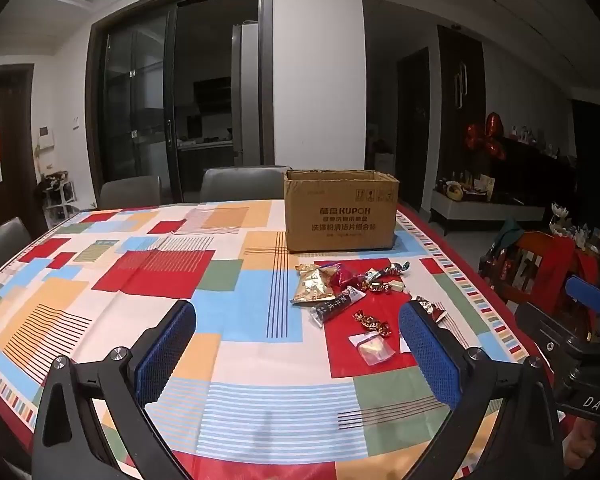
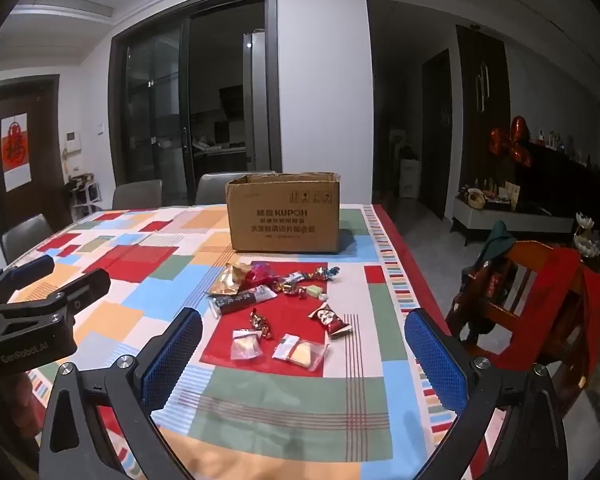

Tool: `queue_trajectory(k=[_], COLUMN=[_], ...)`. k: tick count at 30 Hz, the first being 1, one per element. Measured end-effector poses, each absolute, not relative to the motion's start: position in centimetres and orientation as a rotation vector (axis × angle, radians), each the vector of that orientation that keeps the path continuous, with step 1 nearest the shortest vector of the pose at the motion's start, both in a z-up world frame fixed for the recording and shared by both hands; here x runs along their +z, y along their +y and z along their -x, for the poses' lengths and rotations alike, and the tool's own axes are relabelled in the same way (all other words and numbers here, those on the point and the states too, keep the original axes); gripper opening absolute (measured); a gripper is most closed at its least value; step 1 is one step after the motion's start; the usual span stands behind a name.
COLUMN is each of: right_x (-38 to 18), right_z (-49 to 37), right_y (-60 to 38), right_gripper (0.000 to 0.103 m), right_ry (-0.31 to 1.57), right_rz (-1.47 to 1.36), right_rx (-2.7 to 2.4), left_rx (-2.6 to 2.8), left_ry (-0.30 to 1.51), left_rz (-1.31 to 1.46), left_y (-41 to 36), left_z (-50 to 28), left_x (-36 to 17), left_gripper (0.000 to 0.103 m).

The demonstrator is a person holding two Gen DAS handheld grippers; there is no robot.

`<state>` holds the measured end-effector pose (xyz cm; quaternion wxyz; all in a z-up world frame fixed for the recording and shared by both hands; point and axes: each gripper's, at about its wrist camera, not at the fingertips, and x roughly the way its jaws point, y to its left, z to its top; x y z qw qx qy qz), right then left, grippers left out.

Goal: Organize snacks

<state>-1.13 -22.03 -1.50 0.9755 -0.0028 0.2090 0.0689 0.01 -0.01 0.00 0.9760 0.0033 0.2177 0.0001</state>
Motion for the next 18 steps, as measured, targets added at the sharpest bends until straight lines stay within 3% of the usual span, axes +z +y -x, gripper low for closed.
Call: queue_trajectory(k=[18], right_x=[-1.49], right_z=[1.18], right_y=[-22.10], right_gripper=[0.102], right_ry=[0.423], right_rz=[0.005], right_rx=[0.141], left_rx=[-0.017], left_ry=[0.424], left_rz=[0.004], left_y=[-0.16], left_z=[0.16], left_x=[0.05], left_gripper=[0.103])
